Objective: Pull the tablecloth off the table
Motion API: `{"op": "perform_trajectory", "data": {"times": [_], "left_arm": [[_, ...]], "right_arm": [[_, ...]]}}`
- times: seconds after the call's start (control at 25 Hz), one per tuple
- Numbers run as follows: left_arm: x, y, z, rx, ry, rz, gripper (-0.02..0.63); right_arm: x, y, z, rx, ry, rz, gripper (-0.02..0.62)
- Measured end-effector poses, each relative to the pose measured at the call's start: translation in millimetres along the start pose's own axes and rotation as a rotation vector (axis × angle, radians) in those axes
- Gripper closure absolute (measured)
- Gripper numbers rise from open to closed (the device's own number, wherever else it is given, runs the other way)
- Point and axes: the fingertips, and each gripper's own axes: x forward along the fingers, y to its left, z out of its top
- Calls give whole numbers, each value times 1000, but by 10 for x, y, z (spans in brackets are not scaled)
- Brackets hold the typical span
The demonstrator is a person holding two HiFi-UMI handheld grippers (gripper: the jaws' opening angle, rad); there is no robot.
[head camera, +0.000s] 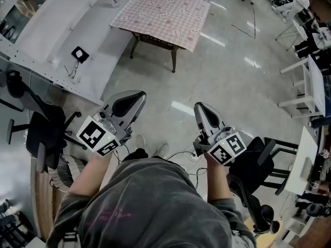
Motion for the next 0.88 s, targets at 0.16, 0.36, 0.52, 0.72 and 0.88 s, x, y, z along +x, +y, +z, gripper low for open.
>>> {"op": "perform_trajectory", "data": {"times": [0.16,0.36,0.52,0.72,0.88], "left_arm": [[-2,15,-15,0,0,3,606],[7,-5,-75,-5,15,-4,604],[35,-15,-82,-1,20,-11,601],[67,-15,-91,0,22,-13,594],[80,-5,-109,-5,27,-15,584]], "right_arm": [[5,6,-2,2,4,3,594],[40,23,0,15,9,14,594],[61,32,-13,1,22,14,592],[48,5,-16,2,31,11,592],[48,-8,-2,-2,30,7,592]]}}
